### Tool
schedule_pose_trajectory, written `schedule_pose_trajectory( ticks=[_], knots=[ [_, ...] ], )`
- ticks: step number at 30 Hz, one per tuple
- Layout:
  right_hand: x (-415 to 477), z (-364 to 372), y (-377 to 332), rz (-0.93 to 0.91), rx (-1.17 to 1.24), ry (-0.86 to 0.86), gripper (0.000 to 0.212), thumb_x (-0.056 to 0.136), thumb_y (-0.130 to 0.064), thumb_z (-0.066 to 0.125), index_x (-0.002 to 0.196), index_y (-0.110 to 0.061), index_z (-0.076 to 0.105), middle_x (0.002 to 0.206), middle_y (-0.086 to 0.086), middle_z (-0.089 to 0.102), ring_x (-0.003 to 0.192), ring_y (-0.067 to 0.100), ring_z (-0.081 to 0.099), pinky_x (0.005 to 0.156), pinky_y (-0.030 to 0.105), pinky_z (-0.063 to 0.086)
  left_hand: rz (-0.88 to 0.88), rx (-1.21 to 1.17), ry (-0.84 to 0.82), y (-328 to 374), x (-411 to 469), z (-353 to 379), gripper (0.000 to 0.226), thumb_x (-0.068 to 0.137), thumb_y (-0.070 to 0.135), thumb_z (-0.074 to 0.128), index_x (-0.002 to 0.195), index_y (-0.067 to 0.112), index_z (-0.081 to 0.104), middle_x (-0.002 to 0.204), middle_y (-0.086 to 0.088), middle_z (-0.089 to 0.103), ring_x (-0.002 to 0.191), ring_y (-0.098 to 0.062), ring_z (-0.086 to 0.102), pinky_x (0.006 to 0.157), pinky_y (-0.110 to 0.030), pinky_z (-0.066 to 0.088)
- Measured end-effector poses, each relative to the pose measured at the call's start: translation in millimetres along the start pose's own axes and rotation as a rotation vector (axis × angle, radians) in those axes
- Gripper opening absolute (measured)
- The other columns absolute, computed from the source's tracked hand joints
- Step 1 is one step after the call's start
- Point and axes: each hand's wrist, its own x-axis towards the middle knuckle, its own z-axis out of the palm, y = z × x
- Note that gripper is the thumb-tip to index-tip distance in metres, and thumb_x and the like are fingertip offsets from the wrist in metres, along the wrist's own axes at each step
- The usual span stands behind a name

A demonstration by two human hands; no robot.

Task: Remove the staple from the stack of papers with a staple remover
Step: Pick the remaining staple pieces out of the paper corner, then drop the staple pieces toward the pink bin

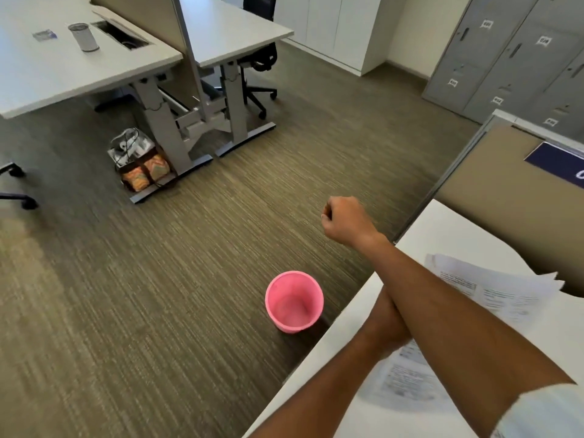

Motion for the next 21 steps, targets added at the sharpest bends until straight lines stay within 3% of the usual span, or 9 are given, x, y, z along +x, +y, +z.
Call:
schedule_pose_trajectory(
  ticks=[3,6,8,10,15,19,21],
  knots=[
    [12,8,5,0.020,0.001,-0.017,0.012,0.088,-0.015,0.062,0.094,-0.007,0.070,0.098,0.017,0.074,0.098,0.037,0.067,0.083,0.043,0.056,0.032,0.051,0.039,-8,8,-9,0.013,0.101,0.011,0.055,0.097,0.023,0.058,0.078,0.017,0.069,0.078,0.005,0.066,0.068,-0.015,0.055],
    [20,14,11,0.031,0.014,-0.014,0.011,0.089,-0.014,0.063,0.097,-0.012,0.070,0.102,0.016,0.073,0.101,0.036,0.066,0.086,0.042,0.055,0.131,0.083,0.111,-13,10,-17,0.009,0.095,0.020,0.062,0.103,0.019,0.059,0.083,0.010,0.068,0.080,0.000,0.067,0.070,-0.018,0.056],
    [23,17,15,0.038,0.027,-0.011,0.013,0.089,-0.012,0.062,0.097,-0.012,0.072,0.102,0.016,0.073,0.101,0.036,0.065,0.085,0.041,0.055,0.172,0.102,0.171,-16,11,-20,0.016,0.086,0.027,0.066,0.100,0.021,0.062,0.082,0.013,0.071,0.079,0.001,0.068,0.070,-0.018,0.056],
    [25,19,19,0.045,0.043,-0.004,0.010,0.089,-0.014,0.064,0.094,-0.012,0.073,0.099,0.016,0.073,0.101,0.036,0.065,0.083,0.040,0.055,0.150,0.077,0.184,-16,16,-23,0.009,0.086,0.025,0.065,0.094,0.028,0.064,0.079,0.019,0.071,0.078,0.004,0.067,0.071,-0.017,0.056],
    [24,19,23,0.029,0.076,0.033,0.026,0.090,-0.031,0.072,0.088,-0.005,0.075,0.090,0.018,0.075,0.095,0.034,0.067,0.080,0.037,0.054,-0.032,-0.138,0.015,-14,22,-9,0.024,0.093,0.003,0.056,0.087,0.026,0.061,0.073,0.020,0.070,0.072,0.006,0.065,0.067,-0.015,0.053],
    [21,8,15,-0.028,0.075,0.087,0.023,0.089,-0.025,0.073,0.086,-0.002,0.075,0.087,0.017,0.076,0.090,0.033,0.070,0.078,0.037,0.055,0.006,-0.124,-0.030,-13,22,-4,0.031,0.092,-0.006,0.052,0.083,0.023,0.056,0.067,0.024,0.065,0.066,0.008,0.061,0.062,-0.011,0.049],
    [19,-1,8,-0.050,0.110,0.099,0.018,0.088,-0.021,0.074,0.087,-0.003,0.076,0.087,0.015,0.077,0.089,0.029,0.071,0.081,0.039,0.058,0.036,-0.062,-0.002,-11,23,-3,0.032,0.088,-0.003,0.055,0.073,0.025,0.056,0.065,0.019,0.062,0.063,0.001,0.056,0.059,-0.020,0.048]
  ],
)
